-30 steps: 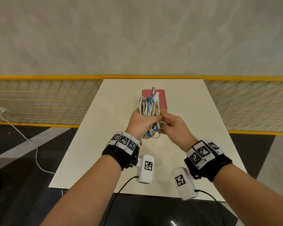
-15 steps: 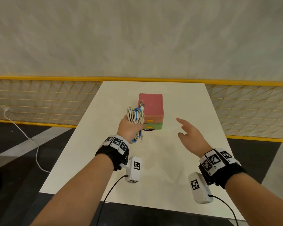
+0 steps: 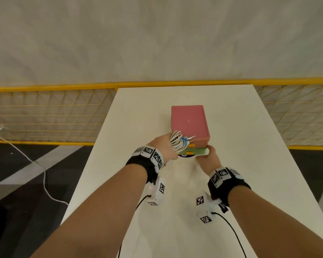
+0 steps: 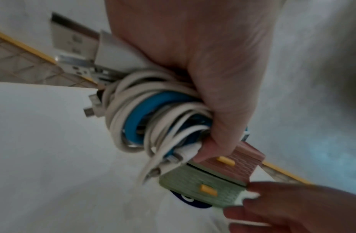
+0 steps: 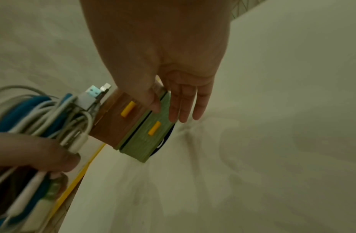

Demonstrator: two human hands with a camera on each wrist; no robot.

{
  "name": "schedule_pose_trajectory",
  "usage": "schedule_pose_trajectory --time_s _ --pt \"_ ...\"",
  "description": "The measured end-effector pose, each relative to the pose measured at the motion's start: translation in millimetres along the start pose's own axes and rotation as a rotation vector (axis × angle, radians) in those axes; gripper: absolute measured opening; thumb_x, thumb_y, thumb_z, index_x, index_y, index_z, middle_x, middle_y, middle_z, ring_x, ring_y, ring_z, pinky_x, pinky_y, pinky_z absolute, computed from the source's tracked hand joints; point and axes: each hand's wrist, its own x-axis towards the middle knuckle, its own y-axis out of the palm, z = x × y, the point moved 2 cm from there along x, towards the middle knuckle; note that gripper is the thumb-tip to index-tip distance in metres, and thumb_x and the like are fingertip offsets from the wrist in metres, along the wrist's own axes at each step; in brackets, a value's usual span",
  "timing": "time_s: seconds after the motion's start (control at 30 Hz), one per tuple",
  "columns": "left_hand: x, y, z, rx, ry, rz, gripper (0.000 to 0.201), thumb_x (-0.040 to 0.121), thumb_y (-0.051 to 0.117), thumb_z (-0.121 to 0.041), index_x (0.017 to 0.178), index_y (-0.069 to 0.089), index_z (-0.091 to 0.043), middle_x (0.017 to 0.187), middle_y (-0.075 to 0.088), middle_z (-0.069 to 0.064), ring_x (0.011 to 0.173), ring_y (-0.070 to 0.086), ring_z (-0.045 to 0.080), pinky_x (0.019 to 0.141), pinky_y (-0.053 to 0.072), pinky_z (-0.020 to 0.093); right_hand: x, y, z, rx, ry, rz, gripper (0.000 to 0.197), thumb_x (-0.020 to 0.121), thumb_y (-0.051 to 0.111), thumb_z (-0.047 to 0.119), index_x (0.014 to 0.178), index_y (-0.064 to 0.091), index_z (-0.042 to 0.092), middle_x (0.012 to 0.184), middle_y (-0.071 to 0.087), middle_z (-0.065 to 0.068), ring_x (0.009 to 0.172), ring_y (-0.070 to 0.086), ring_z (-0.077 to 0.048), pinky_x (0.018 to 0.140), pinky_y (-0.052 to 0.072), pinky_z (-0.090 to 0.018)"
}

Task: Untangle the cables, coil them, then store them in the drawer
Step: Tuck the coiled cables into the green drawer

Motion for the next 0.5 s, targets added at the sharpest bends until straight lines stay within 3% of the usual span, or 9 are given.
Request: schedule_pose_trajectory --time_s 0.1,0.17,0.23,0.3,0.5 --pt "2 1 5 0.179 0.041 0.005 0.076 0.068 0.071 -0.02 0.137 0.041 -0.035 0.103 0.068 0.001 0.086 0.065 0.025 0.072 0.054 0.031 17 19 1 0.182 0.073 -0.03 0.057 0.08 0.062 0.009 0.131 0.035 0.012 0.101 0.059 -0.013 0.089 0.061 -0.032 0.085 0.054 -0.048" --pt "4 1 7 0.233 0.061 0.006 0.085 0.07 0.07 -0.02 0.143 0.032 -0.037 0.103 0.069 0.002 0.086 0.066 0.026 0.071 0.054 0.032 28 26 -3 0.294 0.118 -0.048 0.056 0.076 0.067 0.003 0.125 0.039 0.008 0.104 0.062 -0.019 0.088 0.063 -0.032 0.079 0.056 -0.047" --pt "6 0 11 0.226 0.071 0.024 0.087 0.07 0.071 -0.02 0.145 0.03 -0.037 0.105 0.068 0.002 0.087 0.065 0.026 0.072 0.055 0.033 35 32 -7 0.345 0.13 -0.087 0.06 0.072 0.07 0.0 0.125 0.042 0.006 0.111 0.062 -0.019 0.095 0.063 -0.032 0.085 0.055 -0.049" --pt "7 0 15 0.222 0.081 0.034 0.089 0.069 0.071 -0.021 0.146 0.029 -0.038 0.108 0.068 0.002 0.09 0.065 0.027 0.076 0.056 0.035 33 35 -12 0.342 0.118 -0.133 0.066 0.067 0.074 0.005 0.125 0.044 0.011 0.111 0.062 -0.011 0.102 0.062 -0.031 0.092 0.051 -0.051" --pt "7 0 21 0.193 0.096 0.025 0.095 0.068 0.073 -0.029 0.147 0.022 -0.046 0.115 0.067 -0.004 0.097 0.066 0.025 0.083 0.057 0.039 -23 38 -45 0.336 0.12 -0.148 0.056 0.065 0.071 0.02 0.11 0.04 0.024 0.105 0.065 -0.014 0.095 0.064 -0.033 0.089 0.052 -0.052"
